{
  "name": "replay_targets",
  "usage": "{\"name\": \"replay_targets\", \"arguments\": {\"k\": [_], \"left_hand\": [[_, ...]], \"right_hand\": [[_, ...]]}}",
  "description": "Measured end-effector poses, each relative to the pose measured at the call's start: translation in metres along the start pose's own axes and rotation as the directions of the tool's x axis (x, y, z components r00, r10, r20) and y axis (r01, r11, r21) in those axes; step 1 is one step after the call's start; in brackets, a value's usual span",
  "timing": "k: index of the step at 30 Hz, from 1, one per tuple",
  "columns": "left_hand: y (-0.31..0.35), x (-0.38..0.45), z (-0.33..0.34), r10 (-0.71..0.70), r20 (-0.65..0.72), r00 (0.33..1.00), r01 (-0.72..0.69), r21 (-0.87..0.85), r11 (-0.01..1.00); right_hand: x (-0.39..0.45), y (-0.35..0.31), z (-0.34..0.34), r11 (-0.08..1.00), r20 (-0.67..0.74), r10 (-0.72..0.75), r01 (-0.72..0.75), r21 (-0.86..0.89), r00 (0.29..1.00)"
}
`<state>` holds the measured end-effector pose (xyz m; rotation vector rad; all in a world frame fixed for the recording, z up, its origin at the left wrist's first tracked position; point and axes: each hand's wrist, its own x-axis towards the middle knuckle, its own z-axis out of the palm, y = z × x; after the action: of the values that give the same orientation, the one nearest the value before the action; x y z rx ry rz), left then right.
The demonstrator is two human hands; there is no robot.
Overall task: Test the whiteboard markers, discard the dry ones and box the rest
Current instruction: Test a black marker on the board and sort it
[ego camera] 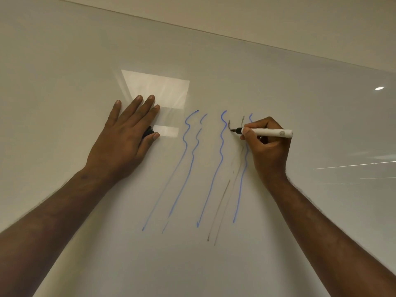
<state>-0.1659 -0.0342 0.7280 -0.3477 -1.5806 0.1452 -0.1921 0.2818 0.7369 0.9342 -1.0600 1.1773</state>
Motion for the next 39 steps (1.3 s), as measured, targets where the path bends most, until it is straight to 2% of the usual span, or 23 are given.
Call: {"name": "replay_targets", "arguments": {"k": [3, 6, 10, 15, 19, 25, 29, 30, 32, 35, 37, 39], "left_hand": [[0.001, -0.001, 0.000, -0.002, -0.001, 1.000, 0.002, -0.001, 1.000], [0.001, -0.001, -0.001, 0.000, -0.004, 1.000, 0.000, -0.005, 1.000], [0.001, -0.002, -0.001, -0.004, -0.002, 1.000, 0.004, -0.012, 1.000], [0.002, -0.003, -0.002, -0.007, -0.014, 1.000, 0.007, -0.016, 1.000], [0.003, -0.004, -0.001, -0.009, -0.020, 1.000, 0.008, -0.014, 1.000], [0.003, -0.006, -0.001, -0.006, -0.025, 1.000, 0.005, -0.026, 1.000], [0.004, -0.009, -0.001, -0.007, -0.023, 1.000, 0.007, -0.019, 1.000], [0.004, -0.009, -0.001, -0.008, -0.020, 1.000, 0.008, -0.017, 1.000], [0.004, -0.010, -0.002, -0.010, -0.020, 1.000, 0.009, -0.017, 1.000], [0.004, -0.012, -0.001, -0.018, -0.025, 1.000, 0.017, -0.024, 1.000], [0.004, -0.012, -0.001, -0.020, -0.026, 0.999, 0.019, -0.030, 0.999], [0.004, -0.011, -0.002, -0.021, -0.029, 0.999, 0.020, -0.046, 0.999]], "right_hand": [[-0.011, 0.002, -0.004, 1.000, -0.029, 0.010, -0.010, -0.001, 1.000], [-0.028, 0.002, -0.009, 1.000, 0.046, 0.017, -0.016, -0.023, 0.999], [-0.044, 0.002, -0.018, 0.999, 0.057, 0.034, -0.033, -0.016, 0.998], [-0.076, -0.003, -0.021, 0.998, 0.218, 0.061, -0.057, -0.023, 0.974], [-0.097, -0.004, -0.027, 0.997, 0.282, 0.070, -0.075, 0.006, 0.957], [-0.140, -0.011, -0.032, 0.997, 0.525, -0.011, 0.051, -0.060, 0.851], [-0.143, -0.017, -0.035, 0.992, 0.608, 0.017, 0.063, -0.110, 0.794], [-0.136, -0.019, -0.035, 0.992, 0.604, 0.019, 0.060, -0.110, 0.797], [-0.111, -0.020, -0.031, 0.995, 0.522, 0.012, 0.042, -0.092, 0.853], [-0.053, -0.015, -0.021, 0.998, 0.272, -0.010, 0.027, -0.059, 0.962], [-0.015, -0.013, -0.013, 0.999, 0.123, -0.002, 0.007, -0.042, 0.992], [0.012, -0.010, -0.007, 1.000, 0.035, 0.020, -0.019, -0.009, 0.999]]}}
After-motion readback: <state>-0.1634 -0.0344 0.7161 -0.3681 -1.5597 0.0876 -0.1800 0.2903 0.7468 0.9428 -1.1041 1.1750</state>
